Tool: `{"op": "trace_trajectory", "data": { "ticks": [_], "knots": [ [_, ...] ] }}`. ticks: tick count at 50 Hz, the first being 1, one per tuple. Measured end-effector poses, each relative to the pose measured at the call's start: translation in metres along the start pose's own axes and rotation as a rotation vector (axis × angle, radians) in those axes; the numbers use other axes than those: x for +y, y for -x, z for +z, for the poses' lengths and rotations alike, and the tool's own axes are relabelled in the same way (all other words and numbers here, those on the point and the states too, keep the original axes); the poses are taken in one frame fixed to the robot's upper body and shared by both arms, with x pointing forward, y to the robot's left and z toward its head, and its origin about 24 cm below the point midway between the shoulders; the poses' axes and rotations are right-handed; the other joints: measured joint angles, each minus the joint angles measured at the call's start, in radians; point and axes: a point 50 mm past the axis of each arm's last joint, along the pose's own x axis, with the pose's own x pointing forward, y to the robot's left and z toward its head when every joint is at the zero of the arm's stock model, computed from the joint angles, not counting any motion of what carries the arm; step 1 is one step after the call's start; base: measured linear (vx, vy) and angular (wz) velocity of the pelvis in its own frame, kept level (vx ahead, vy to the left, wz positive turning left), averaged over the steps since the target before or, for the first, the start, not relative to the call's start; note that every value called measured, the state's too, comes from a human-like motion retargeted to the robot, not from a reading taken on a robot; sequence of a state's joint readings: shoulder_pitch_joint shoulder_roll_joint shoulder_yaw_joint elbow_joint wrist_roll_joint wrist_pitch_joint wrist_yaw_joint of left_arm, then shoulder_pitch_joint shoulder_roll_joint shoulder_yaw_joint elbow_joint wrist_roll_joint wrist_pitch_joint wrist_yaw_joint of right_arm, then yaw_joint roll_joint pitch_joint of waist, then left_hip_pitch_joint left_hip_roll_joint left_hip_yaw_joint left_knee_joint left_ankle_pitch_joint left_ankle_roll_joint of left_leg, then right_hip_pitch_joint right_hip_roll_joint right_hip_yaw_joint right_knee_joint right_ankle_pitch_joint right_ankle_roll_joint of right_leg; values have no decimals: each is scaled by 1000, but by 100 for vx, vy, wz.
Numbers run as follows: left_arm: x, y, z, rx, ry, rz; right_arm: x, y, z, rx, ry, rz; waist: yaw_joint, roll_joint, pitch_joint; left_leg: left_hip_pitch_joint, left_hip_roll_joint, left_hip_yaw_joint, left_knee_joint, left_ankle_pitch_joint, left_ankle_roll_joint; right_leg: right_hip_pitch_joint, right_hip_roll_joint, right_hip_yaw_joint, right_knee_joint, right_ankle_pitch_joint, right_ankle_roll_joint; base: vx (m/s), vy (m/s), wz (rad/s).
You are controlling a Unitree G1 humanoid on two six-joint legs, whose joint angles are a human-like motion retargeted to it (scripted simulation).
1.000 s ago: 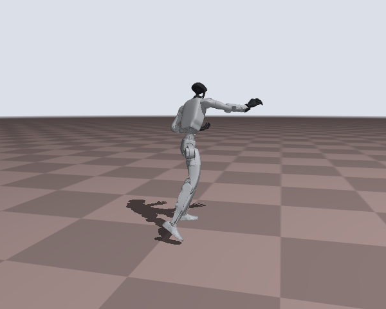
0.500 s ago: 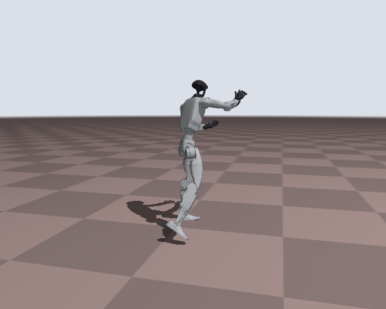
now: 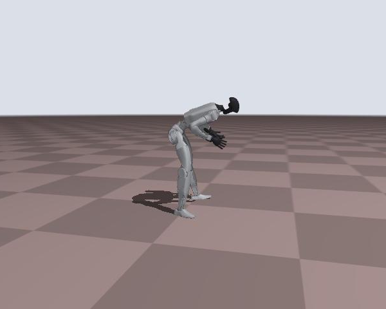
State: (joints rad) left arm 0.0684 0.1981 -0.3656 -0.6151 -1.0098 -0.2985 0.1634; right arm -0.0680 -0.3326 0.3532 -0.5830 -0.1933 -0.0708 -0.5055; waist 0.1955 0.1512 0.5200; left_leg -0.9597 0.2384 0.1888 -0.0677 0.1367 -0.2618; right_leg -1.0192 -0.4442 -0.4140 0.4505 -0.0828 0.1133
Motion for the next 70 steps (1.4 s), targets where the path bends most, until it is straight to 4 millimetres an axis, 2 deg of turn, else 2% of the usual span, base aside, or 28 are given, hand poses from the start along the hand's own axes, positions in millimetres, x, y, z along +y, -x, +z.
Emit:
{"op": "trace_trajectory", "data": {
  "ticks": [5, 8, 10, 13, 15, 20, 25, 27, 30, 33, 36, 38, 40, 42, 43, 45, 47, 48, 50, 53, 55, 57, 58, 60, 63, 65, 66, 70],
  "knots": [
    [4, 9, -11, 32, -166, 51, 7, 16, -9, 100, -87, -24, -106, 17, 0, -46, -28, 107, -6, 42, 0, -191, -12, 137, 49, 33, 53, -15, -8, -49],
    [4, 5, -1, -30, -361, 23, 2, 14, -5, 62, -93, -25, -171, 27, 0, 3, -3, 161, 23, 40, 0, -208, 17, 197, 78, 12, 63, -6, -28, -82],
    [5, 6, 10, -107, -559, 35, 0, 11, 2, 13, -122, -4, -212, 15, 0, 71, 26, 202, 57, 26, 0, -170, 41, 219, 83, -24, 66, 4, -37, -129],
    [7, 7, 36, -272, -1097, 48, -8, 0, 25, -144, -135, 36, -226, 16, 0, 200, 138, 251, 146, -27, 0, -62, 119, 205, 91, -103, 27, 20, -47, -194],
    [7, 10, 48, -363, -1279, 74, -9, -8, 38, -230, -178, 23, -237, 8, 0, 306, 206, 278, 230, -81, 9, 43, 155, 185, 99, -170, 7, 29, -40, -183],
    [-3, 11, 81, -542, -1420, 116, -17, -23, 71, -426, -269, 20, -283, -67, 0, 573, 192, 191, 409, -180, 102, 302, 183, 284, 110, -284, 50, 36, -23, -132],
    [-27, -8, 102, -729, -1413, 49, -20, -31, 90, -537, -318, 27, -265, -92, -7, 780, 186, 135, 525, -87, 148, 546, 251, 399, 38, -261, 81, 38, -18, -138],
    [-34, -18, 109, -796, -1455, 36, -21, -31, 90, -534, -322, 38, -269, -75, -39, 822, 177, 90, 558, -29, 150, 623, 266, 431, 6, -269, 80, 37, -11, -100],
    [-35, -35, 123, -881, -1614, 38, -25, -24, 80, -463, -341, 57, -287, -42, -159, 835, 163, 40, 584, 77, 133, 685, 275, 465, -53, -268, 81, 35, -7, -65],
    [-33, -71, 140, -975, -1858, 49, -23, -21, 74, -425, -326, 123, -330, -15, -228, 853, 121, -53, 554, 173, 76, 726, 279, 499, -110, -245, 82, 24, -4, -53],
    [-27, -137, 171, -921, -2112, 118, -17, -23, 71, -394, -354, 197, -406, 4, -248, 872, 77, -165, 521, 223, 14, 754, 274, 509, -145, -240, 76, 14, -1, -28],
    [-16, -193, 203, -805, -2405, 318, -16, -23, 65, -356, -374, 197, -445, 15, -268, 873, 40, -224, 502, 242, 1, 758, 252, 509, -155, -244, 80, 10, 4, 5],
    [3, -228, 244, -409, -2717, 682, -18, -22, 55, -298, -328, 168, -465, 33, -279, 870, 20, -244, 491, 257, 0, 759, 232, 500, -159, -253, 81, 7, 5, 13],
    [18, -223, 274, -38, -2482, 962, -17, -22, 40, -213, -248, 196, -473, 69, -274, 871, 37, -224, 491, 250, 0, 759, 239, 491, -167, -255, 75, 9, 2, -10],
    [10, -222, 284, -5, -2468, 935, -19, -20, 34, -177, -235, 241, -479, 85, -270, 877, 47, -198, 488, 242, 0, 757, 245, 494, -170, -256, 70, 13, 3, -45],
    [-23, -220, 297, -264, -2682, 805, -33, -15, 29, -158, -188, 194, -470, 112, -266, 910, 62, -134, 470, 229, 0, 756, 262, 520, -186, -247, 67, 16, 3, -83],
    [-52, -218, 273, -585, -2446, 559, -45, -4, 15, -59, -143, 144, -421, 119, -266, 956, 40, -84, 432, 233, 3, 764, 260, 554, -214, -210, 84, 13, 5, -95],
    [-63, -210, 257, -654, -2367, 411, -52, 1, 10, -17, -106, 131, -404, 122, -261, 975, 24, -78, 413, 236, 1, 771, 256, 565, -230, -189, 90, 10, 8, -73],
    [-86, -192, 249, -641, -2354, 193, -67, 8, 1, 39, -1, 123, -393, 117, -248, 993, -5, -85, 392, 242, 0, 785, 246, 581, -254, -166, 83, 8, 9, -34],
    [-60, -202, 271, -498, -2371, 403, -87, 10, -10, 100, 111, 90, -446, 134, -255, 971, -59, -135, 376, 266, 0, 786, 185, 557, -249, -168, 67, 3, 15, 72],
    [-52, -236, 279, -357, -2460, 688, -102, 4, -10, 78, 144, -1, -475, 121, -265, 943, -110, -187, 366, 284, 0, 790, 118, 509, -232, -176, 75, -3, 22, 155],
    [-38, -236, 289, -264, -2357, 962, -108, -10, -6, 5, 194, -65, -526, 116, -265, 916, -151, -207, 364, 294, 0, 796, 60, 465, -237, -173, 97, -3, 27, 129],
    [-38, -239, 283, -177, -2204, 948, -111, -17, -6, -8, 228, -66, -538, 113, -269, 902, -169, -198, 367, 293, 0, 792, 36, 453, -239, -170, 110, -3, 30, 79],
    [-53, -254, 268, -99, -2201, 709, -119, -27, 0, -44, 235, -65, -555, 108, -277, 886, -186, -160, 372, 276, 0, 776, 10, 447, -244, -164, 121, -3, 25, 29],
    [-100, -267, 220, -589, -2066, 421, -123, -22, 4, -72, 177, -191, -513, 91, -284, 901, -168, -121, 352, 250, 0, 775, 27, 449, -277, -147, 115, -3, 2, -20],
    [-125, -252, 184, -944, -1940, 252, -122, -20, 1, -79, 182, -255, -497, 77, -276, 906, -129, -108, 353, 220, 0, 784, 65, 440, -299, -139, 94, -4, -15, -25],
    [-132, -243, 170, -1022, -1946, 146, -122, -19, -1, -72, 191, -255, -495, 75, -265, 908, -95, -100, 363, 199, 0, 790, 97, 434, -308, -136, 80, -5, -18, -36],
    [-139, -188, 124, -1071, -1787, -227, -115, -16, -1, -76, 168, -244, -476, 68, -184, 917, 21, -15, 421, 117, 17, 796, 201, 432, -326, -117, 50, -9, -7, -55]
  ]
}}
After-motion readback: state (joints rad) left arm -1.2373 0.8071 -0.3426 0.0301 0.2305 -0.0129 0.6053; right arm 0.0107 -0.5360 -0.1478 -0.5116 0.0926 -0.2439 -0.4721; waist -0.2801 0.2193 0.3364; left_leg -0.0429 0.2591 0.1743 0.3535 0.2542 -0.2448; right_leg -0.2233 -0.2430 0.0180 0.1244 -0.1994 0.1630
